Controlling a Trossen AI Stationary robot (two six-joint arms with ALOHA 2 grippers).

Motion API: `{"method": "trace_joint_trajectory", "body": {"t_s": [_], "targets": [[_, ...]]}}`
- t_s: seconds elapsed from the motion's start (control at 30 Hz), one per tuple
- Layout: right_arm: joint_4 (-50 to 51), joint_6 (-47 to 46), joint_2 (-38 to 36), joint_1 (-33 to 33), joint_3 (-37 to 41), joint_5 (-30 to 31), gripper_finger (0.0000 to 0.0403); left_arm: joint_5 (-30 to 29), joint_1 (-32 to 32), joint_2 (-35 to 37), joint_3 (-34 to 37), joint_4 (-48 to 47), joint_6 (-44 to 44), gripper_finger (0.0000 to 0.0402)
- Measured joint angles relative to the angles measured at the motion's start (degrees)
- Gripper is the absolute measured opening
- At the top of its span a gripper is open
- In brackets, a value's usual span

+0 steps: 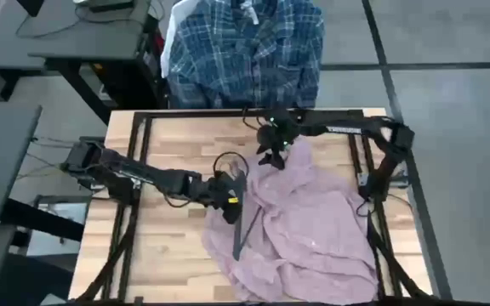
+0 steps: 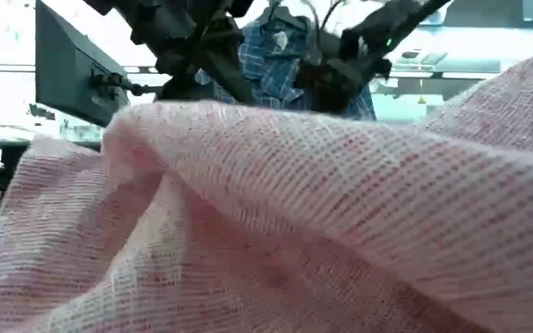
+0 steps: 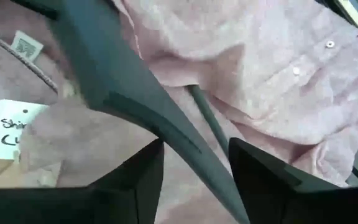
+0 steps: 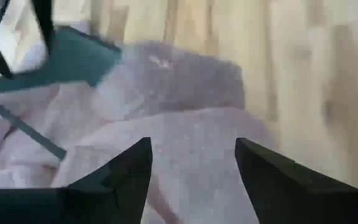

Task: Hang clothes
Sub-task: Hang the pink polo shirt on the hanger rack

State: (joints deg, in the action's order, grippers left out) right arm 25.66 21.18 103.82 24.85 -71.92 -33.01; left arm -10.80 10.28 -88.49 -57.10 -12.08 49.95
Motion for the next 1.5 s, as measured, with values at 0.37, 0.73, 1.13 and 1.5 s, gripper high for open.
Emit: {"method": "trace_joint_trajectory", "body": {"t_s": [0.37,0.73,1.13,1.5], "targets": [[-0.6,6.4,6.4,-4.1,-1.6,-2.0,0.0221,-0.4,-0.1,0.0,0.0,0.0,0.9,0.0164],[2.1,8.5,6.9,-6.6,-6.6,7.9,0.0221,-4.8,0.4,1.5,-6.6,-16.3,6.5,0.0164],[5.7,1.2,6.9,-5.4,-6.6,12.7,0.0221,-5.3,-0.1,-2.4,-1.7,-13.6,17.2,0.0164],[10.1,0.9,6.9,-3.4,-6.6,12.8,0.0221,-2.6,-0.9,-10.1,-3.1,-9.4,22.3,0.0164]]}}
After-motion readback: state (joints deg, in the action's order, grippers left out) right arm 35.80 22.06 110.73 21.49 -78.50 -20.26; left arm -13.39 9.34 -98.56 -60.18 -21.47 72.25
